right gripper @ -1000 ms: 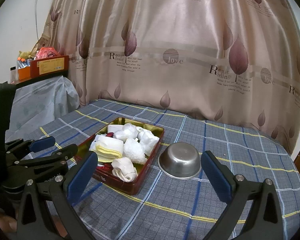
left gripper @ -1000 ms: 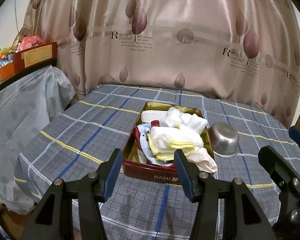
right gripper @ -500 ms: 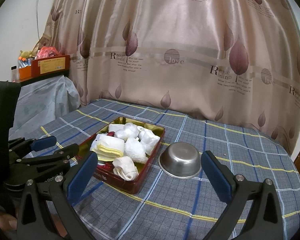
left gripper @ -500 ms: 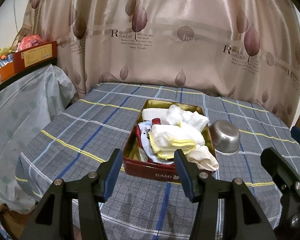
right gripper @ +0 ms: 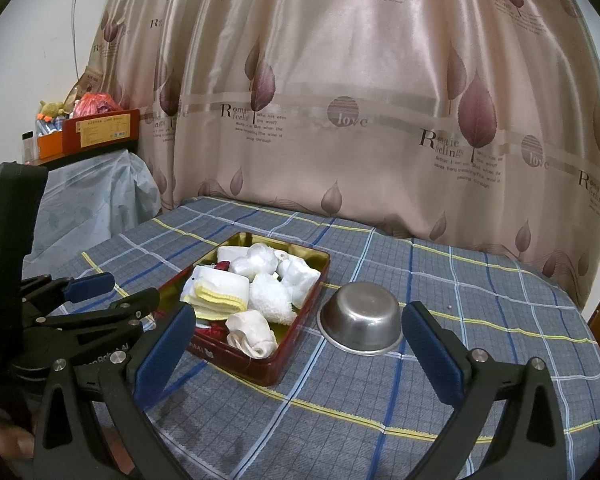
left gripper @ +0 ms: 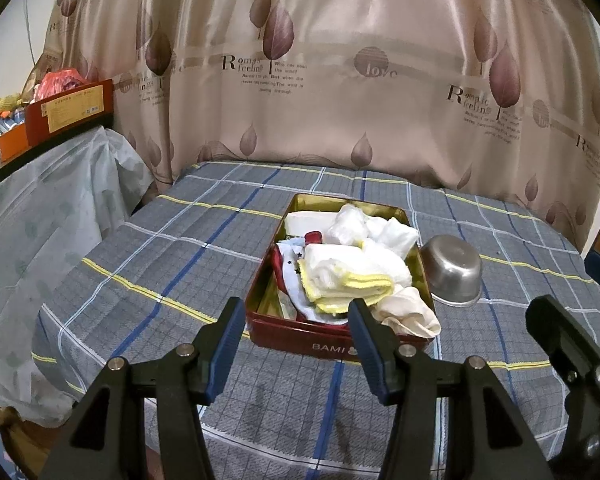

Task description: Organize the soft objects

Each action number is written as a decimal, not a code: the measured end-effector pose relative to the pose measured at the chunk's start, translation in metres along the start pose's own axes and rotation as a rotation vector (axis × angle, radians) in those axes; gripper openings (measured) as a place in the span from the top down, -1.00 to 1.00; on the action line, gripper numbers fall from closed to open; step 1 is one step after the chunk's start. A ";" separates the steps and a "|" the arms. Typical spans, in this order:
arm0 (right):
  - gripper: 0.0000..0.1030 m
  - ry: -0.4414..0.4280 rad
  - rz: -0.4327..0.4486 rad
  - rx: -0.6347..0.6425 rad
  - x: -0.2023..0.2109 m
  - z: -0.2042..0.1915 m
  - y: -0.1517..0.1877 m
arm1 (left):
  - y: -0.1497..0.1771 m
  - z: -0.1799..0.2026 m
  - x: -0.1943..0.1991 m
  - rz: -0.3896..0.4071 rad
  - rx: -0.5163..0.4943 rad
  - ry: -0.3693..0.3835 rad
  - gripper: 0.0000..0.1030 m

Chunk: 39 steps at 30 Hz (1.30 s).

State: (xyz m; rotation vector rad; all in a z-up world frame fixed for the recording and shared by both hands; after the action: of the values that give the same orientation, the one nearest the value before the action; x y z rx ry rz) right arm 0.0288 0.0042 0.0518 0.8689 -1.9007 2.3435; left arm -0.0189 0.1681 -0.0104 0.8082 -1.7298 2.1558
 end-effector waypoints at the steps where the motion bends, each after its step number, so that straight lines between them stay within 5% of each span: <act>1: -0.99 0.001 0.000 0.000 0.000 -0.001 0.000 | 0.000 0.000 0.000 -0.001 -0.001 0.000 -0.06; 30: -0.99 -0.001 -0.016 0.002 0.000 0.000 0.014 | 0.007 -0.002 -0.004 0.002 0.000 0.006 -0.13; 39: -0.99 0.120 -0.044 -0.078 -0.008 0.079 0.028 | 0.002 0.011 0.008 0.038 -0.052 -0.001 -0.13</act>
State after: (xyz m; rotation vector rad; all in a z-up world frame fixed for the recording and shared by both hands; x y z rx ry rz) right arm 0.0589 -0.0720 0.0326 0.7379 -1.8913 2.2257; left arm -0.0233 0.1564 -0.0063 0.7693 -1.8076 2.1251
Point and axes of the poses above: each gripper's, at about its wrist camera, not at the fingertips, and x roughly against the way its jaws point, z to its right, y to its underside, the point moved 1 cm from there along -x, roughly the way its jaws point, and after that the axes turned 9 degrees about y, right-handed, at the moved point
